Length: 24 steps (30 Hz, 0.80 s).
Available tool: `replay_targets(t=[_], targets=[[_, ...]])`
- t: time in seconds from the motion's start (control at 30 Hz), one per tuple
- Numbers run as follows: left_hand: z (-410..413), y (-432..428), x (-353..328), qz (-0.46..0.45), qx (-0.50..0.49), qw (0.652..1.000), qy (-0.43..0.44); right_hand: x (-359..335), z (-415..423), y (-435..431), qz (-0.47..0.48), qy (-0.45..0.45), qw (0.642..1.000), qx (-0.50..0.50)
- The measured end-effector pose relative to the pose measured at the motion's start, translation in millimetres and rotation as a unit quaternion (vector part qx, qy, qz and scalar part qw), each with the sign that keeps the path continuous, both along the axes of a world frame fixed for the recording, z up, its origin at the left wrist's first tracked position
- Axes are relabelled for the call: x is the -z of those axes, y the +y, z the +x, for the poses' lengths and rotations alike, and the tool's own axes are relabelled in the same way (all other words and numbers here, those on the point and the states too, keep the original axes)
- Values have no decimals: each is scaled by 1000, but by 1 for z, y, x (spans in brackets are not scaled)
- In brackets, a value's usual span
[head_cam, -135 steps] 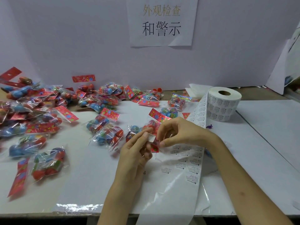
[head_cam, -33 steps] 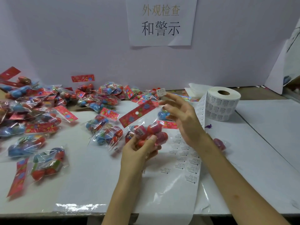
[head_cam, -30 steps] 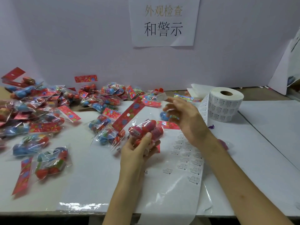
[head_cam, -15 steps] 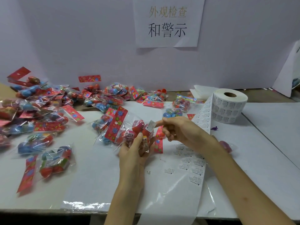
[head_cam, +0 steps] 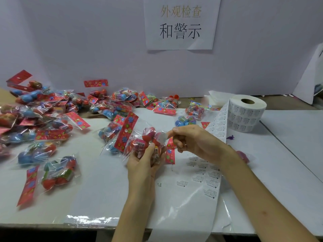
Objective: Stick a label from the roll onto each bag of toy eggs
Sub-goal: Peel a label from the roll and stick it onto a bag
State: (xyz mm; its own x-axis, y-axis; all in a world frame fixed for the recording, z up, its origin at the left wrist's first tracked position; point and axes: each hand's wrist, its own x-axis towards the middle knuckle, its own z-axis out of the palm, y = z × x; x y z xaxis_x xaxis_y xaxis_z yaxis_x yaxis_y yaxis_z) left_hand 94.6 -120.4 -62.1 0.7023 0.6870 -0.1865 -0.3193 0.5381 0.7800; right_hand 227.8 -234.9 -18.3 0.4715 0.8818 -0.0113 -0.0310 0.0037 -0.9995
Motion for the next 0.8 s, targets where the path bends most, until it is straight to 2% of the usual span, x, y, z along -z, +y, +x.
replay_targets(t=[0.13,0.5,0.8], targets=[[-1,1,1,-18,-5,1000,-8,-1,0,-2,10,1,1000,-25],[0,0,1,-4,-2,1000,-8,5,4,3,-27,2,999,19],[-1,1,0,-6,1,1000,-4,4,3,2,-49,-49,997,47]])
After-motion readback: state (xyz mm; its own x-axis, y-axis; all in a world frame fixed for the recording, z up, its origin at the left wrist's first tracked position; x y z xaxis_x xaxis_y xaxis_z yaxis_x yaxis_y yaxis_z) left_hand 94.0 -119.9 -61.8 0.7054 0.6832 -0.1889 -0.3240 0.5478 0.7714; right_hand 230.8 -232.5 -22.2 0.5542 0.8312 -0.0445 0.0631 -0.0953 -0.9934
